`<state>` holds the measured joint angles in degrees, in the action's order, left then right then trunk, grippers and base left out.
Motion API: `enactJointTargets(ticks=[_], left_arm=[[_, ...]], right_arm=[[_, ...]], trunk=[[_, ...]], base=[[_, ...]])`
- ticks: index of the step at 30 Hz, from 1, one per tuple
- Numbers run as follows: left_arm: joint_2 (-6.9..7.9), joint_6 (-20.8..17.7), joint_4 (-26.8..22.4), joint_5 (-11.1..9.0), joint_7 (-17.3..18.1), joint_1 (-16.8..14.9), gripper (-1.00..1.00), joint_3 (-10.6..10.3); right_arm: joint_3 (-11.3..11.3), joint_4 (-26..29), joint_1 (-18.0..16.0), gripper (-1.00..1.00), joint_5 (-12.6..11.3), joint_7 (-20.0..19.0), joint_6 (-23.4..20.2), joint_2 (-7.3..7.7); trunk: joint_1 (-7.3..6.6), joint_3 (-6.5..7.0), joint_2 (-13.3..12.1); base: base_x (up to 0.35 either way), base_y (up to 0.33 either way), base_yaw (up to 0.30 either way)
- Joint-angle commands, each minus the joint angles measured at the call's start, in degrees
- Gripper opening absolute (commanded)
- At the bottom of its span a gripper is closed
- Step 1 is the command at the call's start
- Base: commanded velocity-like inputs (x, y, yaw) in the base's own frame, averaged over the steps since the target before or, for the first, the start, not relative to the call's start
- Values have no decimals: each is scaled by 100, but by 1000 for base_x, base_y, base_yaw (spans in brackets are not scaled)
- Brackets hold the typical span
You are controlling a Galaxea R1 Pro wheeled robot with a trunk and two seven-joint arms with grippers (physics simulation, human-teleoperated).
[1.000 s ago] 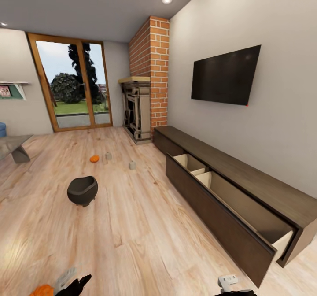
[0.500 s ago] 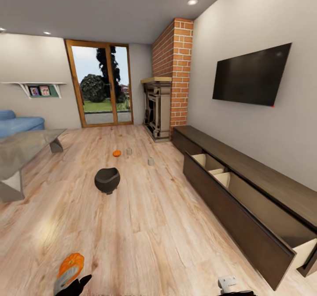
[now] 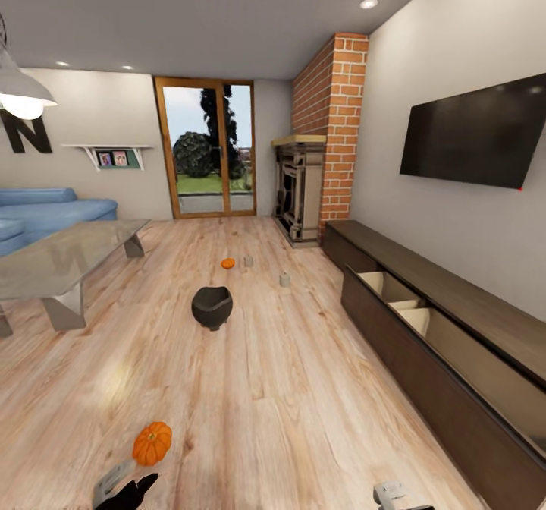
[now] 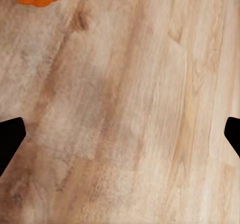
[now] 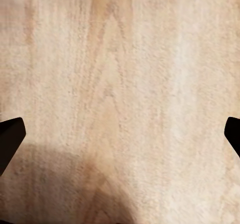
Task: Place each of the two pumpkins and all three candles from the living room inside a cabinet in the living room (use any cabinet), then make sure every cabinet is closed, and position the cauldron so it is next to a table in the living room.
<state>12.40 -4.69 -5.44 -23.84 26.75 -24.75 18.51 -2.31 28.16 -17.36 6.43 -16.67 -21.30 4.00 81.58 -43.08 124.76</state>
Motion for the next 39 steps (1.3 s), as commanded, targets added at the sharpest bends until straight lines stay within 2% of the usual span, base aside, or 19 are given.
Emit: enactJointTargets(ticks=[1,10,26,39], left_arm=[[0,-49,-1,-16,23,-3,100,39],[0,-49,-1,-16,23,-4,100,40],[0,-49,-1,-16,23,-4,100,40],[0,-49,-1,-16,23,-4,100,45]], right_arm=[[-17,14,0,100,60,-29,-24,4],[-24,14,-1,100,60,-29,140,7],[-24,14,2,100,60,-29,162,13],[-31,14,1,100,60,-29,161,4]], trunk=[[-1,2,3],[-1,74,3],[-1,193,3],[-1,170,3]], base=[[0,0,168],[0,0,163],[6,12,180],[115,175,102]])
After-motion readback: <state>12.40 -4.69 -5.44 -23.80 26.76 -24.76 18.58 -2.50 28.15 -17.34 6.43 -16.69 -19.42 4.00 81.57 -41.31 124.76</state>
